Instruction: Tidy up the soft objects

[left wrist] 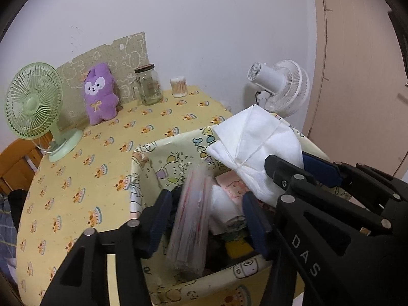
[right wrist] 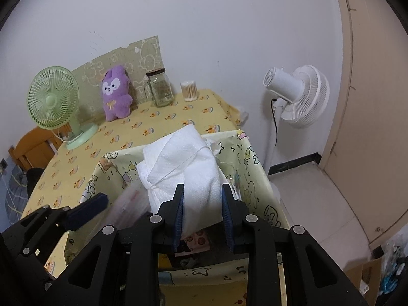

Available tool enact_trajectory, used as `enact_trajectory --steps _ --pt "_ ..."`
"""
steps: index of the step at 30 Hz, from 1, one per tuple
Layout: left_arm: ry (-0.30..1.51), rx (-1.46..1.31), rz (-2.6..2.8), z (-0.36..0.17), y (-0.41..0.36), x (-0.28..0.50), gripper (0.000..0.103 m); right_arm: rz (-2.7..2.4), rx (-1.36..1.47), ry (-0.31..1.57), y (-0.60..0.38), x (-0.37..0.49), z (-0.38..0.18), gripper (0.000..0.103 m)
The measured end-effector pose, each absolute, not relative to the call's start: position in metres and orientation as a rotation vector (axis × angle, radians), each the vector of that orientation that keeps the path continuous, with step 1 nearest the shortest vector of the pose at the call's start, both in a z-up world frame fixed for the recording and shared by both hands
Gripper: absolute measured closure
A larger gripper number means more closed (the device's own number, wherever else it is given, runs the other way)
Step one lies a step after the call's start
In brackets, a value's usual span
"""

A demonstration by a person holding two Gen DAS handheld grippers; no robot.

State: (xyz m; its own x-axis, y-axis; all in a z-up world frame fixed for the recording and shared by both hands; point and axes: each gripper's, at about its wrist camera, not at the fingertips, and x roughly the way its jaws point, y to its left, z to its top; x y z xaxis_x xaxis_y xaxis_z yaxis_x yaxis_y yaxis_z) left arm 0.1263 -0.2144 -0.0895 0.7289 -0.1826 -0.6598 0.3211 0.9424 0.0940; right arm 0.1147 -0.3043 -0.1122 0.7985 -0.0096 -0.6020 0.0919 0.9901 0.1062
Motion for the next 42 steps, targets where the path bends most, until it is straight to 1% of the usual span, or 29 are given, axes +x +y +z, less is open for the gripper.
enact_trajectory --steps 3,8,14,17,18,19,20,22,25,34,41,42 --pt "0.682 0.226 -0.252 -0.086 -0.213 0.125 0.031 -0.043 0.134 0.642 -0.302 0.116 -0.111 0.073" --pt "0.691 0.241 -0.240 -0.085 -0.208 0.131 0.030 -0.027 0.140 0.643 -0.298 0.121 -0.110 0.073" --pt "0.703 0.249 -0.219 -0.088 -0.198 0.134 0.026 -0.015 0.163 0.634 -0.291 0.124 -0.113 0.068" --pt "0.719 0.228 -0.233 -0.090 -0.192 0.134 0.025 -0.014 0.153 0.642 -0.283 0.126 -0.115 0.062" --pt "0.718 0.225 -0.237 -0.089 -0.191 0.133 0.024 -0.013 0.151 0.643 -0.281 0.126 -0.115 0.058" --pt "0.717 0.219 -0.242 -0.089 -0.189 0.132 0.022 -0.012 0.150 0.645 -0.279 0.125 -0.115 0.052" --pt "0.715 0.215 -0.246 -0.088 -0.188 0.132 0.021 -0.010 0.152 0.647 -0.278 0.125 -0.115 0.048" --pt "0.711 0.212 -0.250 -0.087 -0.187 0.130 0.019 0.002 0.168 0.649 -0.276 0.122 -0.115 0.034" --pt "0.716 0.224 -0.243 -0.089 -0.185 0.127 0.019 -0.007 0.181 0.643 -0.275 0.119 -0.116 0.025" --pt "0.710 0.223 -0.265 -0.086 -0.187 0.118 0.018 -0.048 0.172 0.658 -0.276 0.108 -0.113 0.015" --pt "0.692 0.210 -0.284 -0.079 -0.186 0.108 0.017 -0.090 0.139 0.640 -0.279 0.094 -0.102 0.014" --pt "0.686 0.207 -0.282 -0.077 -0.184 0.106 0.016 -0.092 0.137 0.637 -0.278 0.092 -0.100 0.014"
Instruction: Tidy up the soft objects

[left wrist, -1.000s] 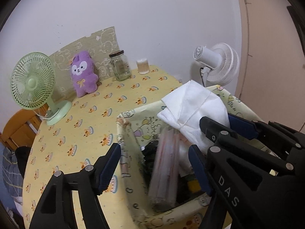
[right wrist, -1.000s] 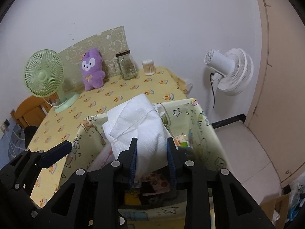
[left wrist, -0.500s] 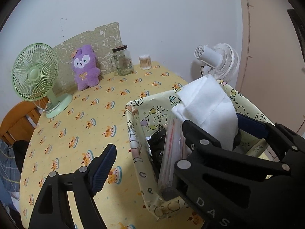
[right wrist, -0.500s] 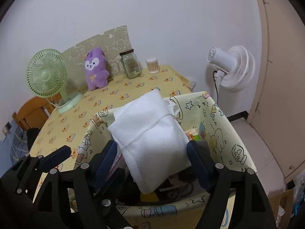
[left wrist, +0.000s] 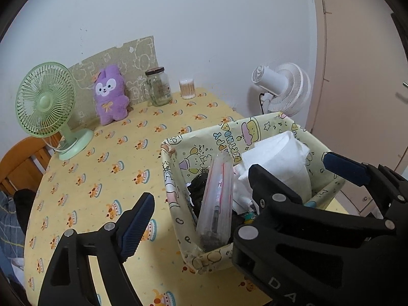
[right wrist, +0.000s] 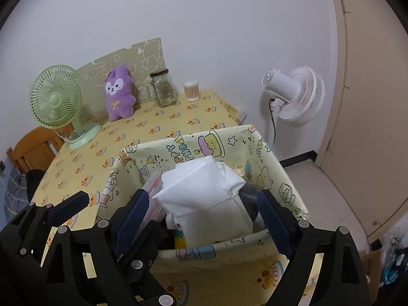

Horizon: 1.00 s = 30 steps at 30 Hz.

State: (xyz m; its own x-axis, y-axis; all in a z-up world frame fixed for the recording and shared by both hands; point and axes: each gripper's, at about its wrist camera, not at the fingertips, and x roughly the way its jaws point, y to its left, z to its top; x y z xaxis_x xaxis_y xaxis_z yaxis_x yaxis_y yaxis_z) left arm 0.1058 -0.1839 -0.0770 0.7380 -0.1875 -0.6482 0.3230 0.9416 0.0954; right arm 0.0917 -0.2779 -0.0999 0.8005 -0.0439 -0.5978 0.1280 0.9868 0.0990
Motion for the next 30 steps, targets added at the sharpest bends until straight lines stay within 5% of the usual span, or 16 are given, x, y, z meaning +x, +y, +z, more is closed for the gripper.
enact_trajectory --steps 26,30 --pt "0.532 0.131 -0.199 -0.025 -0.118 0.058 0.008 -0.061 0.076 0.515 -0.221 0.044 -0.045 0.001" --pt "0.491 0.110 -0.160 -0.016 -0.100 0.052 0.000 -0.056 0.050 0.485 -0.208 0.038 -0.034 0.001"
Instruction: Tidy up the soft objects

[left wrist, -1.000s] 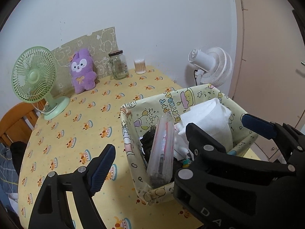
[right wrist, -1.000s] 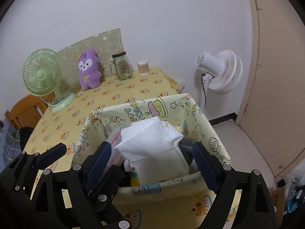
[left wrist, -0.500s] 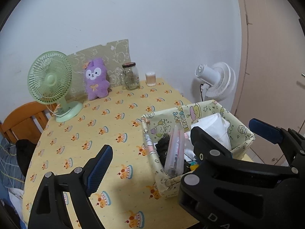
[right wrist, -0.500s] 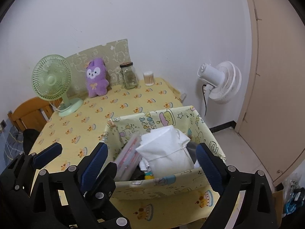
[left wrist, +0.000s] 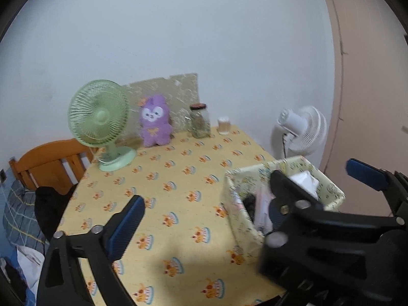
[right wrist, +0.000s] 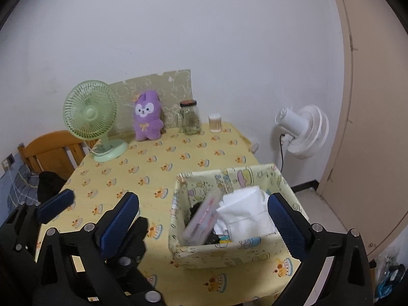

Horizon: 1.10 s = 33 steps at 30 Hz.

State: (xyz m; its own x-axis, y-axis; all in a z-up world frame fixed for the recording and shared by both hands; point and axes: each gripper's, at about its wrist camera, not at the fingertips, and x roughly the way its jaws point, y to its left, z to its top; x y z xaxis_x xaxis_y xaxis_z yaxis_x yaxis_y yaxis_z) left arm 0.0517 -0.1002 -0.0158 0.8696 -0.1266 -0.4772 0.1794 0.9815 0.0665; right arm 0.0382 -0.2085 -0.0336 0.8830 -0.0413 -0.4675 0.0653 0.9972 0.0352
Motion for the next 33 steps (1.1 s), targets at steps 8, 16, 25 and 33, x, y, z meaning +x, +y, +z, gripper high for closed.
enact_trajectory --steps 8,16,25,33 --pt "0.450 0.091 -0.089 -0.003 -0.058 0.042 0.000 -0.053 0.033 0.431 -0.186 0.030 -0.017 0.001" --pt "0.407 0.071 0.001 0.006 -0.018 0.032 0.000 -0.012 -0.001 0.393 -0.155 0.025 -0.005 0.001" --pt "0.397 0.060 0.024 0.007 0.006 0.026 0.000 0.000 0.013 0.345 -0.138 0.014 0.002 0.001" --pt "0.396 0.022 0.037 0.005 0.018 0.019 0.000 0.009 0.012 0.351 -0.133 0.010 0.001 0.001"
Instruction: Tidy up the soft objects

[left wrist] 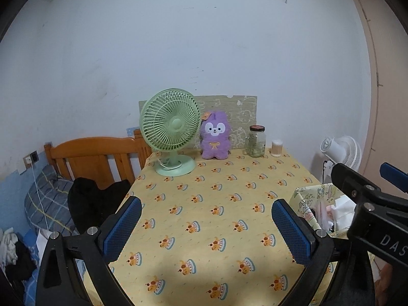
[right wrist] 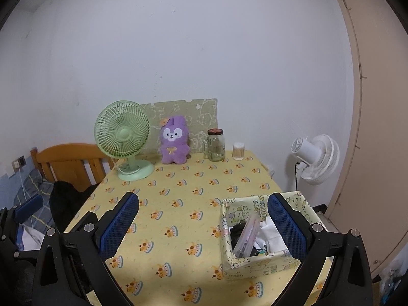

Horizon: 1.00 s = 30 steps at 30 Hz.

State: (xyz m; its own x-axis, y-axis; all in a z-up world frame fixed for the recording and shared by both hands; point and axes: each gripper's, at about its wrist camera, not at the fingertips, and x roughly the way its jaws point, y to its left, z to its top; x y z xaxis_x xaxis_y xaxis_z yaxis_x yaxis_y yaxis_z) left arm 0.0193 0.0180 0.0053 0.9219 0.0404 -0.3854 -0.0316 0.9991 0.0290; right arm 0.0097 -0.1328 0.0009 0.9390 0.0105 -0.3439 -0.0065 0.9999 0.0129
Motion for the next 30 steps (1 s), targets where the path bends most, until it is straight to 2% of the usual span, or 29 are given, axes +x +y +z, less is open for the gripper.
enact_trajectory --steps 30 --pt "0.378 -0.012 0.072 0.012 0.028 0.010 0.000 0.016 0.001 0.330 -0.138 -0.006 0.005 0.001"
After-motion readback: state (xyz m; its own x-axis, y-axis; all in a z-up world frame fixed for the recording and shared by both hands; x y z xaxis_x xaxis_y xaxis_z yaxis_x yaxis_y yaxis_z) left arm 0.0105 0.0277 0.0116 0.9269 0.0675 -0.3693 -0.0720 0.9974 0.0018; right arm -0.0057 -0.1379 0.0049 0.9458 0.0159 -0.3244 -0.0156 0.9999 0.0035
